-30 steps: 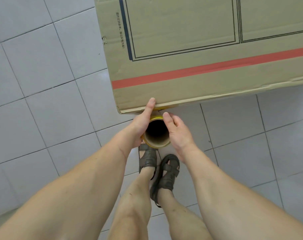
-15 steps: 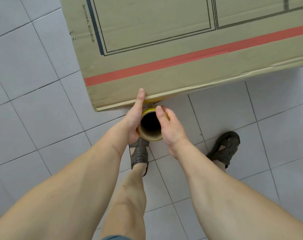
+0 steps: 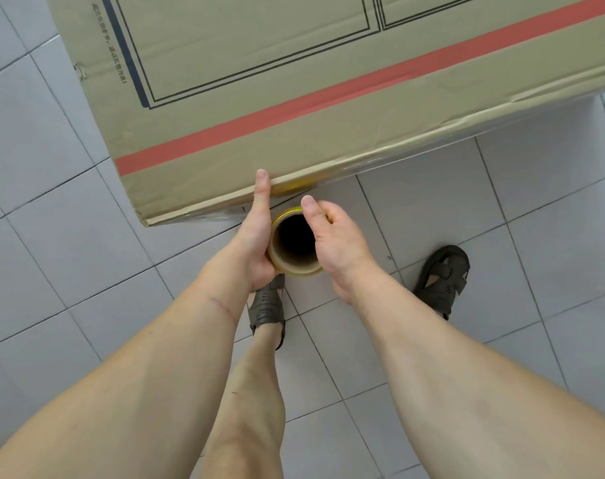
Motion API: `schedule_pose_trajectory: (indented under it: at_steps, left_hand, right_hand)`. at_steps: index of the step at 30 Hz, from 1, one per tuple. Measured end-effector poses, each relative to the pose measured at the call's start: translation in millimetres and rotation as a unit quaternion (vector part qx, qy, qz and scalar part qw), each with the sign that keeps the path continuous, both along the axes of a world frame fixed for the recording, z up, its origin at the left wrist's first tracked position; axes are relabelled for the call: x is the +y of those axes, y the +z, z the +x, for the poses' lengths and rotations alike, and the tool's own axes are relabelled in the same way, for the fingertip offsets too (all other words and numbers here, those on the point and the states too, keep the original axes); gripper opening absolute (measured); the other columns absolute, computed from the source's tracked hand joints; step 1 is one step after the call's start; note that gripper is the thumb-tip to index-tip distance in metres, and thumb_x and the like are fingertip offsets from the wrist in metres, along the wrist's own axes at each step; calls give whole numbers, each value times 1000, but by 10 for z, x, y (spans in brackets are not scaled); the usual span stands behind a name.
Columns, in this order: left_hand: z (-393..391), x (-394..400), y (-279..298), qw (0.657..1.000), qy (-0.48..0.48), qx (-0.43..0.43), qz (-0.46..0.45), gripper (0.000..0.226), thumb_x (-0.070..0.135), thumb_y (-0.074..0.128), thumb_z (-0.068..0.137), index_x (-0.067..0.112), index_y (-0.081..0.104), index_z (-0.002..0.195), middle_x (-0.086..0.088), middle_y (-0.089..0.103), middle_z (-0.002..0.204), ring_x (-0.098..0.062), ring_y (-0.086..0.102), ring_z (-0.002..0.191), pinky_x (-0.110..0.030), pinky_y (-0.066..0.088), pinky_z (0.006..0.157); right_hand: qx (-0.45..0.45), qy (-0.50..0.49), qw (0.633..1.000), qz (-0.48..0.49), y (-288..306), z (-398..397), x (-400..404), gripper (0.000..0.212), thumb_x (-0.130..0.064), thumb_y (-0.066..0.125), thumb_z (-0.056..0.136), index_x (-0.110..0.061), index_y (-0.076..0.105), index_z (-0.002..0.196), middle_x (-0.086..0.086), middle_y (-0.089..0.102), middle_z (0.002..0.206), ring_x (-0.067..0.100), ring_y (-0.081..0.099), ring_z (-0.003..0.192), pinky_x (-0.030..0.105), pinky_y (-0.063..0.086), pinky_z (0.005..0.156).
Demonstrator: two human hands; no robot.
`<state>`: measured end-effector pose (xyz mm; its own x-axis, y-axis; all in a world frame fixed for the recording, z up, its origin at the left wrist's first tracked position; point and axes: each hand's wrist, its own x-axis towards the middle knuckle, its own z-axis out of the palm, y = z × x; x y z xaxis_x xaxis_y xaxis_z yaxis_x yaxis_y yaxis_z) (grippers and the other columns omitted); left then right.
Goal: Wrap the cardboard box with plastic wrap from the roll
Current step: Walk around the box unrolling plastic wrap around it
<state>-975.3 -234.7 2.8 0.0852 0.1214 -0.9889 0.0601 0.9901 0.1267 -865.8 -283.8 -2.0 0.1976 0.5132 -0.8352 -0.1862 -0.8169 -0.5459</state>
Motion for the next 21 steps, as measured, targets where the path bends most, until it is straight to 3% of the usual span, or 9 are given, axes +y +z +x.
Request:
schedule_pose_trajectory:
  at_steps: [3, 6, 9, 11, 15, 19, 21]
  left_hand:
    - [116, -16, 4, 1000, -4, 18, -6, 113, 103, 33, 81, 5, 77, 117, -18, 84, 109, -33, 82, 99, -52, 61, 103]
    - [223, 38, -17, 995, -50, 74, 43, 105, 99, 46, 82, 14, 71, 138, -12, 83, 120, -31, 80, 111, -50, 59, 110]
    - [302, 108, 19, 998, -24, 46, 39, 94, 91, 50, 89, 8, 74, 125, -16, 85, 108, -31, 82, 99, -47, 62, 101]
    - [356, 97, -2, 1000, -2, 15, 19, 104, 96, 41, 87, 5, 76, 120, -19, 84, 108, -33, 82, 100, -48, 61, 103]
    - [532, 44, 12, 1000, 6, 13, -17, 124, 108, 35, 74, 5, 75, 131, -21, 81, 121, -37, 79, 111, -55, 60, 104]
    - [659, 88, -90, 994, -38, 91, 40, 144, 116, 54, 36, 20, 69, 142, -9, 80, 132, -32, 75, 124, -55, 53, 117]
    - [729, 111, -29, 996, -21, 74, 34, 120, 106, 55, 65, 13, 70, 139, -13, 83, 122, -32, 79, 117, -51, 55, 115]
  right_hand:
    - [-16, 2, 1000, 4, 46, 139, 34, 53, -51, 64, 89, -22, 56, 132, -8, 61, 119, 9, 57, 108, 24, 44, 89]
    - [7, 8, 1000, -6, 11, 269, 2, 63, -61, 63, 85, -26, 51, 137, -9, 59, 120, 11, 56, 114, 24, 41, 87]
    - [36, 18, 999, -8, -14, 328, 4, 68, -67, 56, 86, -29, 48, 142, -11, 58, 132, 8, 52, 122, 25, 39, 95]
    - [28, 15, 999, -2, -19, 379, 7, 64, -65, 57, 87, -27, 51, 139, -10, 60, 130, 9, 55, 121, 27, 42, 98]
    - [-34, 37, 999, 16, 12, 556, 28, 51, -52, 61, 91, -24, 56, 134, -5, 61, 128, 12, 57, 116, 30, 45, 101]
    - [28, 1, 1000, -7, 5, 764, 19, 65, -57, 61, 88, -25, 47, 142, -13, 55, 122, 4, 52, 110, 13, 39, 80]
    - [62, 1, 998, -22, 0, 803, -4, 75, -65, 59, 85, -25, 42, 146, -15, 53, 131, 2, 49, 117, 16, 35, 89]
